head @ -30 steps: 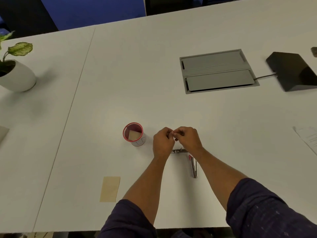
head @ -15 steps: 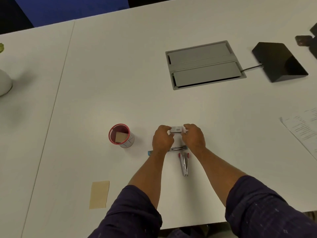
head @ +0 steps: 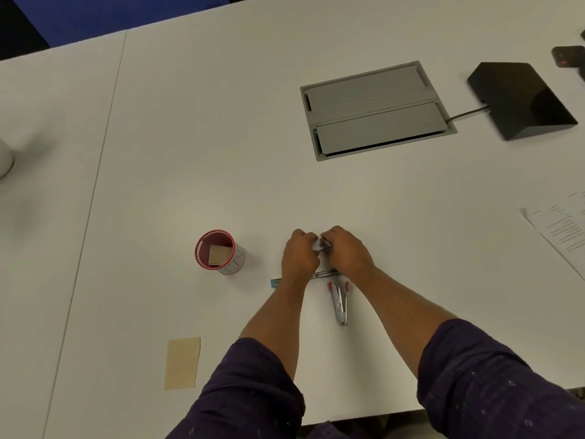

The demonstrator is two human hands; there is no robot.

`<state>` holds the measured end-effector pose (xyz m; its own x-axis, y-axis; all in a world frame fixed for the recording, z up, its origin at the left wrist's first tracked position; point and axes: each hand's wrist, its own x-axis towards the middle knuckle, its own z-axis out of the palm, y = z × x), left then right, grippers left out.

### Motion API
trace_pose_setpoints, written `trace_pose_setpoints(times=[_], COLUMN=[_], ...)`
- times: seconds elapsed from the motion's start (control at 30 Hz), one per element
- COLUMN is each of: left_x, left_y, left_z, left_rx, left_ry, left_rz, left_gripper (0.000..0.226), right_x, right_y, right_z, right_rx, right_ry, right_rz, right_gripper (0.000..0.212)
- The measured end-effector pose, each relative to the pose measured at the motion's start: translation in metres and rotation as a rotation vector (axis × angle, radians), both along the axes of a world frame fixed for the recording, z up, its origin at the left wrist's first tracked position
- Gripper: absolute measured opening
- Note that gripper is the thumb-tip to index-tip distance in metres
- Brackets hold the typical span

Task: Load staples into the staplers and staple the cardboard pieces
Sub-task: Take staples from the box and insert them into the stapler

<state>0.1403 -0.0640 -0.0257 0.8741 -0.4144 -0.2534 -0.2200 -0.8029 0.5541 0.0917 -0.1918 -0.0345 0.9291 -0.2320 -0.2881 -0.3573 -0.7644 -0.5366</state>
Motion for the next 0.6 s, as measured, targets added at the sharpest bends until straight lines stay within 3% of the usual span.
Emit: trace_pose_setpoints(times=[0.17, 0.4, 0.6], left_x=[0.000, -0.002, 0.001], left_y=[0.006, 0.003, -0.001], left_z=[-0.002, -0.004, -0.004], left_rx=[0.023, 0.004, 0.059], left_ry=[-0.022, -0.019, -0.034], left_rz=[-0.026, -0.059, -0.110], left_gripper=[0.027, 0.036, 0.032], right_x=[0.004, 0.007, 0.005], right_y=[-0.005, -0.010, -0.012], right_z=[0.001, 0.001, 0.003], right_rx=[0.015, -0.009, 0.015], right_ry=[0.029, 0.068, 0.074], right_rz=[0.038, 0.001, -0.034], right_gripper=[0.031, 0.019, 0.019])
